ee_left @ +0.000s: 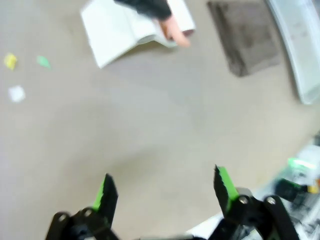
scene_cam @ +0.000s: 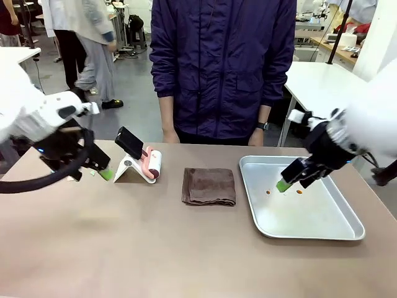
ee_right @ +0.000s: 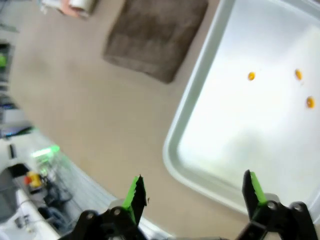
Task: Clean the surface of the table.
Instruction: Hold the Lint Roller with your left hand and the towel with your right hand.
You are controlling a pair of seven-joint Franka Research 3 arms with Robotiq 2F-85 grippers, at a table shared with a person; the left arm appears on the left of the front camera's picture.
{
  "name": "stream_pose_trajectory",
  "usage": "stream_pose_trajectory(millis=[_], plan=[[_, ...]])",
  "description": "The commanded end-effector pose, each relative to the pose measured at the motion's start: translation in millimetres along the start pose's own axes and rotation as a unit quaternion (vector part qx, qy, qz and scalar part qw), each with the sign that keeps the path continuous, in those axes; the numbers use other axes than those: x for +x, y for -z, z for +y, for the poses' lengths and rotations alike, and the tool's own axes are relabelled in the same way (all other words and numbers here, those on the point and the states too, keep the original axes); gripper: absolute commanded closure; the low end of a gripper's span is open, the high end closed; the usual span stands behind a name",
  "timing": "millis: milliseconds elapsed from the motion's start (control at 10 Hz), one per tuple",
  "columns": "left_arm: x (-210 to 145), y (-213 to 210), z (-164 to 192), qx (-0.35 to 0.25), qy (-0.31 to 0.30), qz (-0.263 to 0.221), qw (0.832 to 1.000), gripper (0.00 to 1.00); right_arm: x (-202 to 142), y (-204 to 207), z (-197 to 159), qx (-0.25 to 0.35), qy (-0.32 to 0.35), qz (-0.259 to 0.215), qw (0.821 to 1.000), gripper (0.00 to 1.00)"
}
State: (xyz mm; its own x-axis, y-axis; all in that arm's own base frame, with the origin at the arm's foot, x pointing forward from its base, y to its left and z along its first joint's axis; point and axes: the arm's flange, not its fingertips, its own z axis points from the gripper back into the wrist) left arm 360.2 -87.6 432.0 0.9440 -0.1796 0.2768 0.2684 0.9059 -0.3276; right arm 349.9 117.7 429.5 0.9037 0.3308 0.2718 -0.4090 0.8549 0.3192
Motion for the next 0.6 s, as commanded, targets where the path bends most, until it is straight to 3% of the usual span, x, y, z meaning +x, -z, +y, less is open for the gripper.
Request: stream_pose_trajectory(millis=[0, 200, 500], plan=[[-20, -35, 24, -0.098, -0.034, -0.036, 0.994, 0.0, -24, -18, -24, 0.117, 0.053, -0.024, 0.992, 0.0], [-45, -72, 67, -0.228, -0.046, -0.081, 0.969, 0.0, -65, -21, -48, 0.238, 0.095, -0.039, 0.966, 0.0], [-96, -107, 141, -0.309, -0.1, -0.174, 0.929, 0.0, -137, -36, -122, 0.313, 0.216, -0.129, 0.916, 0.0]])
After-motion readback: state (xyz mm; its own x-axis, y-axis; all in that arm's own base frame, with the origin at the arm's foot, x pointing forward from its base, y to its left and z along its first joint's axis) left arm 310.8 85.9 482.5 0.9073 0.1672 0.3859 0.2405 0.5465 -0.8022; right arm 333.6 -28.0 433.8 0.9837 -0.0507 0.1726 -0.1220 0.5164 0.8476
